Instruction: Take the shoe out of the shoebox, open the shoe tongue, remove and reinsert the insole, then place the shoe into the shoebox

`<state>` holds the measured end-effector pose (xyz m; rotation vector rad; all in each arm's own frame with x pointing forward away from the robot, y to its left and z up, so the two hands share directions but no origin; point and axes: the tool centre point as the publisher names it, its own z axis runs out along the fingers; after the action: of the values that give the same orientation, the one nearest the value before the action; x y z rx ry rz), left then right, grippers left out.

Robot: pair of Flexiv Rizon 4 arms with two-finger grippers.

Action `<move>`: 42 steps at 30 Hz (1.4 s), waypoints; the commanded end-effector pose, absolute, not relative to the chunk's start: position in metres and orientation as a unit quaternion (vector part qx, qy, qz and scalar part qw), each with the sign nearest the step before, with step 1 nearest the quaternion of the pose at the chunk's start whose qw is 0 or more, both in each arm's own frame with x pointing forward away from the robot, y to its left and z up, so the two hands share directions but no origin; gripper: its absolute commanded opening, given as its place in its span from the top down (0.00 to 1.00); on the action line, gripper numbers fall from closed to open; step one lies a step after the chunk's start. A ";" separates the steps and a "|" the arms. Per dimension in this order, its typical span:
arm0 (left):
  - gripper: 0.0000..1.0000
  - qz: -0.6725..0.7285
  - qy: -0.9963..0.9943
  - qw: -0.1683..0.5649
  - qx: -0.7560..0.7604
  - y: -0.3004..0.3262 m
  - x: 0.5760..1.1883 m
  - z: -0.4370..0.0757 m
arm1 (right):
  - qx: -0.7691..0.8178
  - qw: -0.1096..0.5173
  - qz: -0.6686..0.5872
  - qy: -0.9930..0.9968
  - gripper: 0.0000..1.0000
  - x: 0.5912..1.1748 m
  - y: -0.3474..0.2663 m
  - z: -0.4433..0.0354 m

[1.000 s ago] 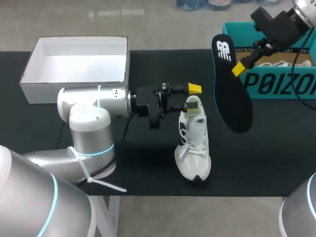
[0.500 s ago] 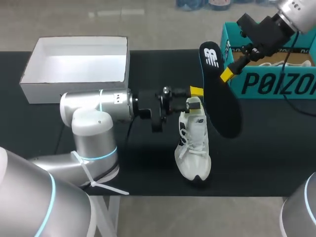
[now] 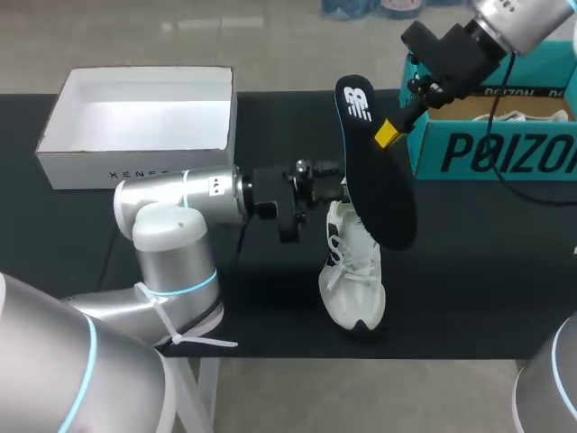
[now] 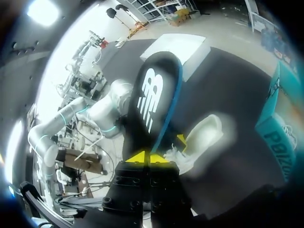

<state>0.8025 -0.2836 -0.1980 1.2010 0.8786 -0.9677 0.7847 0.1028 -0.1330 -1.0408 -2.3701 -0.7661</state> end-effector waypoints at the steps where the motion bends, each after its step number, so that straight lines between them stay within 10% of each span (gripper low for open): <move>1: 0.00 -0.418 0.385 0.632 0.528 -0.278 0.800 -0.200 | -0.379 0.222 -0.272 -0.856 1.00 0.791 0.102 -0.136; 42: 0.00 -0.409 0.387 0.641 0.522 -0.272 0.807 -0.195 | -0.390 0.244 -0.279 -0.843 1.00 0.788 0.113 -0.160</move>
<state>0.8052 -0.2638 -0.1928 1.1950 0.8857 -0.9352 0.7868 0.1098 -0.1586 -1.0640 -2.3034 -0.7620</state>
